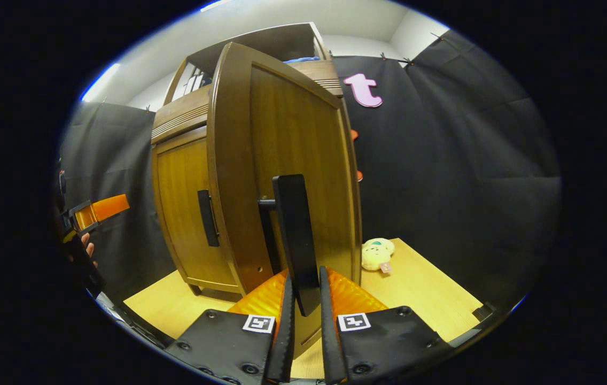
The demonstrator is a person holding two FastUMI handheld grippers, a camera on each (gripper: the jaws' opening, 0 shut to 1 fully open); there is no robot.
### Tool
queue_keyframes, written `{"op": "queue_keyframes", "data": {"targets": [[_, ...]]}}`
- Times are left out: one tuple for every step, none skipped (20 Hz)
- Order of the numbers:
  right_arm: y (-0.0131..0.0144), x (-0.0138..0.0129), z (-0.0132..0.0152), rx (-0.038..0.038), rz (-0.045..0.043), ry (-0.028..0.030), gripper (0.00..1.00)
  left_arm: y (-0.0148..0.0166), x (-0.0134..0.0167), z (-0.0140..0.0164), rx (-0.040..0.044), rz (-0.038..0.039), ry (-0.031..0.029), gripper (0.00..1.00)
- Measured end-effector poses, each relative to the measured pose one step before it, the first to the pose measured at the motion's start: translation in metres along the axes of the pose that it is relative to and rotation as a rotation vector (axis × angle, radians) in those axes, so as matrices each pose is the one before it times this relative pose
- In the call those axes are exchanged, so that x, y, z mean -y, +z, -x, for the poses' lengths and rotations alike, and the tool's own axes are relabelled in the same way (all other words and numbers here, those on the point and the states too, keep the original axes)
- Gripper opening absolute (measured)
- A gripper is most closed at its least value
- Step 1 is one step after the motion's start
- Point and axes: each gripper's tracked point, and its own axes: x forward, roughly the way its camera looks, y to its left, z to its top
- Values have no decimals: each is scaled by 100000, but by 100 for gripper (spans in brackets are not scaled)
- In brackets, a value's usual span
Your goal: Open the right door of the double-door shoe cabinet with the right hand, and open the left door with the left hand.
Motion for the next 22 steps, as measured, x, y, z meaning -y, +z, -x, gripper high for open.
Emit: {"op": "queue_keyframes", "data": {"targets": [[62, 921, 341, 272, -982, -1926, 30, -62, 82, -69, -35, -52, -187, 92], [141, 971, 161, 623, -418, -2548, 34, -125, 64, 36, -34, 197, -181, 94], [-3, 806, 49, 220, 221, -2547, 34, -47, 64, -48, -163, 195, -178, 92], [77, 766, 157, 756, 558, -2519, 30, -98, 58, -35, -163, 5, -17, 94], [197, 665, 154, 413, 492, -2042, 34, 9, 20, -46, -58, -15, -5, 94], [200, 1119, -58, 646, 727, -3773, 27, -93, -38, 4, -72, 70, -81, 94], [207, 1327, 135, 616, 860, -2458, 34, -47, -17, -24, -149, 58, 56, 94], [-6, 1101, 25, 150, 1192, -1452, 9, -194, -88, 27, -317, -36, 38, 94], [73, 628, 115, -552, 868, 756, 21, -53, -84, -14, -273, -77, -56, 94], [-92, 198, -83, -836, 1017, 1416, 10, -9, -23, -62, 7, -142, 41, 92], [-16, 111, 132, -290, 2065, 980, 10, 43, -144, -108, 65, -320, 285, 92], [-55, 316, 119, -65, 1667, 1296, 22, 1, -98, 123, 157, -300, 533, 94], [109, 430, -14, 258, 0, 878, 22, -28, -135, -124, 86, -80, 412, 94], [-33, 239, 34, 171, -812, 832, 22, -116, -82, -27, -269, 140, 183, 91], [64, 270, -27, 334, -411, 1005, 22, -105, -119, 4, -454, 246, 258, 91], [61, 28, -145, 33, 759, 1273, 22, -191, -173, 54, -348, 272, 254, 94], [98, 173, -88, 137, 473, 1197, 22, -126, -119, 81, -318, 107, 390, 94], [-12, 587, -247, -509, -291, 1508, 22, -52, -256, -4, -324, 47, 472, 94], [23, 853, -135, -261, -655, 1329, 22, -59, -268, 10, -277, 73, 500, 91], [170, 534, -98, -179, 170, 1574, 22, 59, -251, 185, 66, 15, 639, 94], [105, 358, -144, 170, 394, 1409, 22, 201, -301, 73, 421, -62, 665, 94], [-136, 205, -4, -186, 131, 1462, 22, 187, -266, 113, 510, -253, 632, 96]]}}
